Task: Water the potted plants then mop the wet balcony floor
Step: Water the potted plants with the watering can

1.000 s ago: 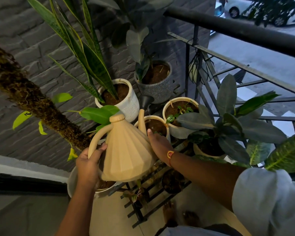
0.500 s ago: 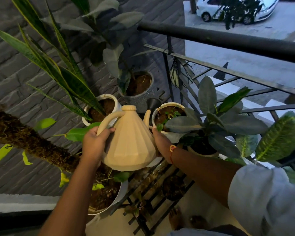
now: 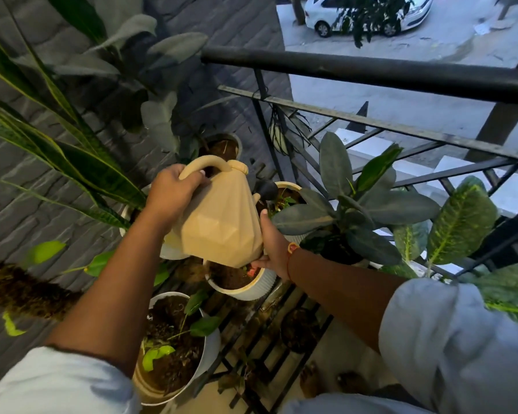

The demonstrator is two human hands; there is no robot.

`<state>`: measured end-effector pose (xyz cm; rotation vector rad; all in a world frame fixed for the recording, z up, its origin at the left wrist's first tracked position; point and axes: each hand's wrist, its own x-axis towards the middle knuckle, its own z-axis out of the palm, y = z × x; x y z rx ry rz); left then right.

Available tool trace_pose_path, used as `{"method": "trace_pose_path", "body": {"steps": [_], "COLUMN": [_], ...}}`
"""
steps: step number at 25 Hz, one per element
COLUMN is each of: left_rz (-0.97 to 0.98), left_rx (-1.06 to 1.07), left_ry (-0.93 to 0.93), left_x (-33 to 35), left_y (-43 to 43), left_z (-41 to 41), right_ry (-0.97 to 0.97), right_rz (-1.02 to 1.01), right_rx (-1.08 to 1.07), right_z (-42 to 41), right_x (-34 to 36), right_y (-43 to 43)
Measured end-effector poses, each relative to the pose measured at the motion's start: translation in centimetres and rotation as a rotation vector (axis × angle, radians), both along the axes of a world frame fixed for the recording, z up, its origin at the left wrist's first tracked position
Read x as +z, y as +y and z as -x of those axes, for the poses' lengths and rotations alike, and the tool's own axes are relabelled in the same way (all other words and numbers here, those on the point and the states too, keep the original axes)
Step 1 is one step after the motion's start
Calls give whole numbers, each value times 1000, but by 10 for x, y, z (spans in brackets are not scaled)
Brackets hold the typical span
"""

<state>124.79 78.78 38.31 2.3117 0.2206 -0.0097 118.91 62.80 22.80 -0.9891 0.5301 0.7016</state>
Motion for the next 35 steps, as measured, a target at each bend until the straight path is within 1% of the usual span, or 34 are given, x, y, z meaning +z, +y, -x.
{"method": "trace_pose_path", "body": {"steps": [10, 18, 23, 28, 32, 35], "left_rz": [-103, -107, -106, -98, -162, -115], "left_rx": [-40, -32, -19, 25, 125, 237], "left_ry": [-28, -12, -43, -94, -199, -250], "left_x": [8, 10, 8, -8, -34, -57], "left_y": [-8, -3, 4, 18, 37, 54], "left_z": [-18, -16, -10, 4, 24, 46], "right_ry": [12, 8, 10, 8, -26, -81], "right_rz": [-21, -14, 9, 84, 194, 308], "right_rx": [-49, -37, -10, 0, 41, 60], "right_z": [-11, -14, -14, -16, -17, -15], "right_x": [3, 4, 6, 5, 0, -6], "right_y": [4, 5, 6, 9, 13, 21]}}
